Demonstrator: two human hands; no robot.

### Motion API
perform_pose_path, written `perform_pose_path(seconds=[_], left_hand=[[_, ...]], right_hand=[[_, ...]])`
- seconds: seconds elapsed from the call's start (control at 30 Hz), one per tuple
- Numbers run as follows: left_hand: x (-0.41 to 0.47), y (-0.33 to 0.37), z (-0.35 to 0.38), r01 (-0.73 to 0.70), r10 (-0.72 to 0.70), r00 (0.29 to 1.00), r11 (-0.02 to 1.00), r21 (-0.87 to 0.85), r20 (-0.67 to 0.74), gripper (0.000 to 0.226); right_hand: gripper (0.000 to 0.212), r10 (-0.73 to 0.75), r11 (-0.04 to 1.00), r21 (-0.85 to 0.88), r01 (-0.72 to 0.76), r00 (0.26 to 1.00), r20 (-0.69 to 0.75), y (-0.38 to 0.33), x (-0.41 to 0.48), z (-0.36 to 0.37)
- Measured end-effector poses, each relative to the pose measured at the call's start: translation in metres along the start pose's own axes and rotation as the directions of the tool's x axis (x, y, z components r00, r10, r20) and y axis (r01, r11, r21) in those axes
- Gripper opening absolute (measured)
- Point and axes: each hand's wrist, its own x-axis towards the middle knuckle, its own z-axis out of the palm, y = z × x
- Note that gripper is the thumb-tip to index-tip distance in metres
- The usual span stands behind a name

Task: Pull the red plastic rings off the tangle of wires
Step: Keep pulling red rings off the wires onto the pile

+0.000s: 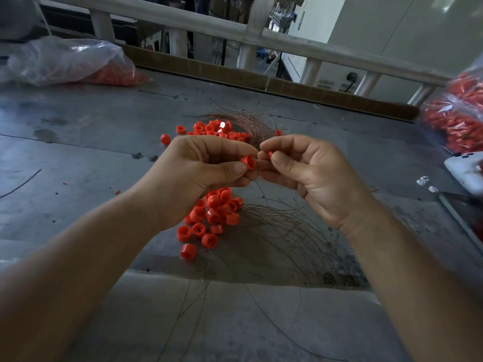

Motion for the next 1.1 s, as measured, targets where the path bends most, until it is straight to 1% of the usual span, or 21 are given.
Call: perform_pose_path(seconds=[0.17,0.3,0.47,0.67,0.77,1.0,1.1], left_hand=[[0.0,0.001,0.0,0.006,-0.006,1.0,1.0,-0.005,-0.014,0.024],[0.001,0.001,0.0,0.008,-0.007,0.999,1.0,0.009,-0.042,0.026],[0.001,0.001,0.002,0.002,0.001,0.998,0.999,0.049,-0.062,0.026],[0.001,0.0,0.002,-0.005,0.012,0.997,0.996,0.084,-0.078,0.02],[0.001,0.001,0.002,0.0,0.007,0.996,0.996,0.091,-0.085,0.017],[0.0,0.002,0.005,0.03,-0.023,0.997,0.995,0.095,-0.075,0.016],[-0.001,0.003,0.005,0.04,-0.034,0.997,0.995,0.094,-0.073,0.016]], right_hand=[[0.019,-0.073,0.989,-0.13,0.069,0.997,-0.032,0.0,0.0,0.0],[0.022,-0.093,0.992,-0.095,0.088,0.995,-0.041,0.001,0.001,0.002],[0.022,-0.149,0.982,-0.127,0.139,0.986,-0.074,0.003,0.001,0.006],[0.022,-0.232,0.955,-0.203,0.218,0.972,-0.048,0.006,0.0,0.013],[0.02,-0.272,0.928,-0.273,0.252,0.962,-0.037,0.007,0.0,0.016],[0.022,-0.299,0.887,-0.374,0.27,0.954,-0.021,0.006,-0.001,0.016],[0.023,-0.309,0.879,-0.386,0.28,0.951,-0.012,0.006,-0.002,0.016]])
